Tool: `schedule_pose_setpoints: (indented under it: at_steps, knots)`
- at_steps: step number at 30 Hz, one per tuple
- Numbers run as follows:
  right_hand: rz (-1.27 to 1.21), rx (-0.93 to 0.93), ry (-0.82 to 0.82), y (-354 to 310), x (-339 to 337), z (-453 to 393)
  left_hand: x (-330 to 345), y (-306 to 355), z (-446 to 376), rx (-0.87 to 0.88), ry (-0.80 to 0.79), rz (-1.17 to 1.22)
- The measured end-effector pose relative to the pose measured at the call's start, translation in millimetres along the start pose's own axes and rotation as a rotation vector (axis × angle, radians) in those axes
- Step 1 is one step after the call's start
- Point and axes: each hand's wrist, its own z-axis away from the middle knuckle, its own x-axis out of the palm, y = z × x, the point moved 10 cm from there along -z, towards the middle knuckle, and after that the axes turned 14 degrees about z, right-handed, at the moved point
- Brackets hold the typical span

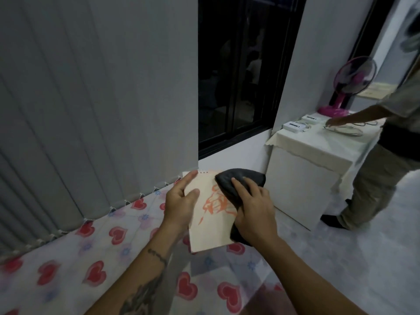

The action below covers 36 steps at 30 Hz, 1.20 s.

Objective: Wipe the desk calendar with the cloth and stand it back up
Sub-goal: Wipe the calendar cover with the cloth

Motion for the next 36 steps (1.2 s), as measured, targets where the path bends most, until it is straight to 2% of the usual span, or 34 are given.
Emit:
schedule_pose_setpoints:
  at_steps: [4,9,11,16,19,21,25,29,31,36]
  knots:
    - [0.005,-0.079,-0.024,-0.7,-23.3,19.2,20.6,11.1,39.8,0.009,-0.017,0.139]
    - [-0.016,-0.365,-0.044,-3.1,-50.0,60.6,29.6,32.2,73.9,0.037,0.001,0.222]
    - [-0.022,-0.352,-0.024,8.9,-60.1,65.5,28.0,39.4,86.9,0.051,0.013,0.238]
    - [-0.062,-0.112,0.002,22.8,-83.3,54.3,47.3,44.8,123.2,0.027,-0.084,0.266]
    - [-0.163,-0.163,-0.028,6.6,-93.8,60.5,66.0,62.8,145.6,0.12,-0.2,0.147]
    - [-0.238,-0.216,0.002,1.1,-104.8,69.0,70.6,72.5,156.3,0.179,-0.223,0.06]
    - [-0.241,-0.37,0.092,-15.7,-130.8,92.7,52.3,92.3,163.4,0.248,-0.126,0.187]
    - [-0.206,-0.523,0.091,-40.9,-141.4,116.9,22.2,106.9,160.0,0.268,-0.051,0.326]
    - [-0.219,-0.478,0.111,-42.5,-143.9,114.7,10.0,106.8,159.7,0.223,-0.041,0.381]
    - [-0.144,-0.164,0.126,-62.4,-141.2,87.3,-12.4,102.6,161.1,0.104,-0.032,0.389]
